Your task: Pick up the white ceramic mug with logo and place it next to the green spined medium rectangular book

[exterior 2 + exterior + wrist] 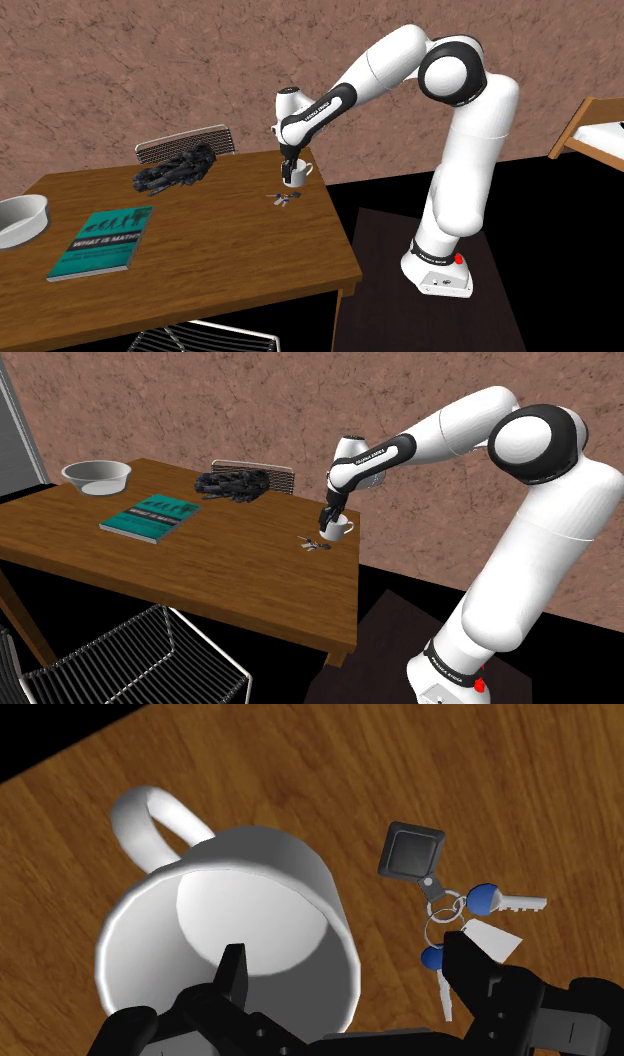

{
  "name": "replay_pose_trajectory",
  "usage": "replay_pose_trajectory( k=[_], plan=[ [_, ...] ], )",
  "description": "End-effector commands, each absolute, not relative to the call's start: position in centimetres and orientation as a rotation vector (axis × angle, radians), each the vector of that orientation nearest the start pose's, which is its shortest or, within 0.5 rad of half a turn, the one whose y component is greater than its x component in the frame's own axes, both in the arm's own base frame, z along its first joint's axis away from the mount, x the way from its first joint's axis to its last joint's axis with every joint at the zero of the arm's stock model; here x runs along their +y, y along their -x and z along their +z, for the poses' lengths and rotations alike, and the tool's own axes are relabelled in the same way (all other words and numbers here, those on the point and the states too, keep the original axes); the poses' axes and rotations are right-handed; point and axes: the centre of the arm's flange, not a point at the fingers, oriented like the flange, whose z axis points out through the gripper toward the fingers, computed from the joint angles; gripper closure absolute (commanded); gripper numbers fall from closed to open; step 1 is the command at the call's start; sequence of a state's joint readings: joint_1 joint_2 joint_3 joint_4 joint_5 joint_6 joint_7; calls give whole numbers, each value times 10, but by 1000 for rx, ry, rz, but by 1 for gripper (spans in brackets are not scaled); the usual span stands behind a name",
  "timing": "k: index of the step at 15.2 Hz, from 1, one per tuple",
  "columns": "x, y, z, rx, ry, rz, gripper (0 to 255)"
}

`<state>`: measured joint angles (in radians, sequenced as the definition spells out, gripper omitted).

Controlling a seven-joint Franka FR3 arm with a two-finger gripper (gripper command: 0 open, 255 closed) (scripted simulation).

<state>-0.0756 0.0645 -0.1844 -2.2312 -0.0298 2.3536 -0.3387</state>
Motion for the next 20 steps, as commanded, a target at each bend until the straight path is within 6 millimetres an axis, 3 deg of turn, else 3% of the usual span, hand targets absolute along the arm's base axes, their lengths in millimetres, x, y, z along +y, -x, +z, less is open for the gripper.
replay_pose_trajectory(
  k=[1,2,11,20],
  plan=[
    [-139,-521,349,-159,3186,-74,0],
    [-139,-521,349,-159,3186,-74,255],
    [-139,-521,349,-159,3186,-74,255],
    [-139,-521,396,-159,3186,-74,255]
  ],
)
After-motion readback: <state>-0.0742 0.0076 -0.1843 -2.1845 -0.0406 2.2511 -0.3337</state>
